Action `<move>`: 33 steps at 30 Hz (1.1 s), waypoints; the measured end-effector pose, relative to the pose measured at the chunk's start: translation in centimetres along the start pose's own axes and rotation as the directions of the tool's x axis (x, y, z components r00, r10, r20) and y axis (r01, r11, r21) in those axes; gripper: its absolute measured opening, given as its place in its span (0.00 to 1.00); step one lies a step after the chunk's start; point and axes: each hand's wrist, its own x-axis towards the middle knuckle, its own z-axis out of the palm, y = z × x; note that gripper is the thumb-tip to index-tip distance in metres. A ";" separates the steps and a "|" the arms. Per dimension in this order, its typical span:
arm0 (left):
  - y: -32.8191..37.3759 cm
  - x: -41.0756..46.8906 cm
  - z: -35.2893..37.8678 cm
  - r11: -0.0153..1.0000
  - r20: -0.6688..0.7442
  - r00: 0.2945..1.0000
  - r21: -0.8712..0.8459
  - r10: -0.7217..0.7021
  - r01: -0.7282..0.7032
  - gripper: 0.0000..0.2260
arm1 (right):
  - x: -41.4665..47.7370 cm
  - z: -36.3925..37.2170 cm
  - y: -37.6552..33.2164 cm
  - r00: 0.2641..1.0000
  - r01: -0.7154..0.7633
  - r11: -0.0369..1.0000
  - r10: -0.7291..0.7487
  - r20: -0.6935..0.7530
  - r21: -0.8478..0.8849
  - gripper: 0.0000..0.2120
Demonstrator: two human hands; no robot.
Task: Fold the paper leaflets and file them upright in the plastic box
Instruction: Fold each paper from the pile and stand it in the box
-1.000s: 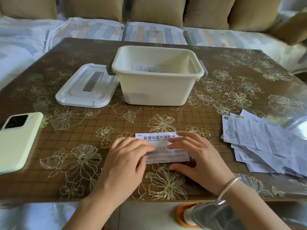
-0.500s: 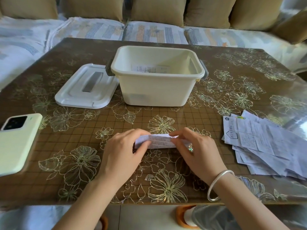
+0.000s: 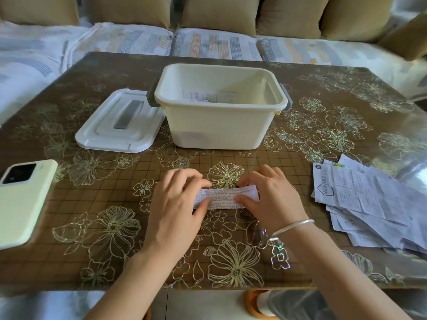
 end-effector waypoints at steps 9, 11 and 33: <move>0.1 0.2 0.1 0.995 0.036 0.999 -0.098 -0.015 0.018 0.04 | 3.2 -2.8 -2.1 0.914 0.059 0.971 0.040 0.403 -0.230 0.34; 0.0 0.3 0.1 0.986 0.063 0.997 -0.155 -0.046 0.056 0.06 | 3.8 -3.0 -2.4 0.887 0.050 0.974 0.057 0.458 -0.219 0.35; -0.9 1.0 -2.1 0.943 0.349 0.934 -0.280 -0.074 0.179 0.23 | -3.1 0.7 -1.6 0.957 0.287 0.907 -0.283 -0.059 0.307 0.21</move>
